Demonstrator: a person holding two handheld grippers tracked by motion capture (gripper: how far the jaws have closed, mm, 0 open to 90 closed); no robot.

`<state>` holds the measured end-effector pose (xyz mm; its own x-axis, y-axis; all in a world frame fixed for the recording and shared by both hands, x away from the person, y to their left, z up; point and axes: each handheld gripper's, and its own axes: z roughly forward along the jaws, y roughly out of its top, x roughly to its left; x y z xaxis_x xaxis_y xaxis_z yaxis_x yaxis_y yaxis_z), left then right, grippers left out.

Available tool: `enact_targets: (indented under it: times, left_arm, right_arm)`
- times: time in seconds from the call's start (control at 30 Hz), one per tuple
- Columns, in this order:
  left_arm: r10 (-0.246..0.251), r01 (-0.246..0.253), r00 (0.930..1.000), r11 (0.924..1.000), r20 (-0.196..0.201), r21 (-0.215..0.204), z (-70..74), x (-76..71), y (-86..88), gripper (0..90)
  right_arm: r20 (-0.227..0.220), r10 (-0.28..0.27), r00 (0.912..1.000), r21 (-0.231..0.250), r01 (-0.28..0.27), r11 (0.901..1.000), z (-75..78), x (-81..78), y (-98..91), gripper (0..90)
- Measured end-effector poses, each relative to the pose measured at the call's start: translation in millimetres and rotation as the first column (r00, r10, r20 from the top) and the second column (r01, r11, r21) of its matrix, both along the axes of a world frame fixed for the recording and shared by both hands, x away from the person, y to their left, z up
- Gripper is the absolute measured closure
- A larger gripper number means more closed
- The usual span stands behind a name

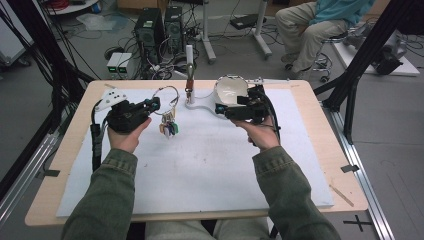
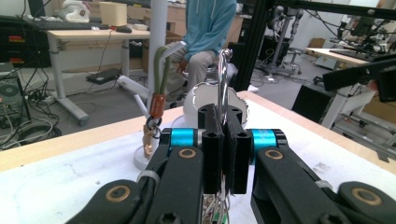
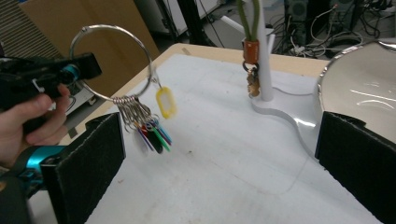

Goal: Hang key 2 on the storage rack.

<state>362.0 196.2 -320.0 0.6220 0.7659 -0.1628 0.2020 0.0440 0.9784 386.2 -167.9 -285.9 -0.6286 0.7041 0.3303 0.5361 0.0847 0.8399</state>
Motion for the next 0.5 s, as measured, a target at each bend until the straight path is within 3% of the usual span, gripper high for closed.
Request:
enact_targets:
  times: [0.5]
  left_arm:
    - [0.054, -0.054, 0.9985, 0.9983, -0.008, -0.024, -1.4, 11.9, 14.4, 86.8]
  right_arm:
    - [0.022, -0.067, 0.9975, 0.003, 0.067, 0.9978, -29.0, -11.2, -40.2, 0.8]
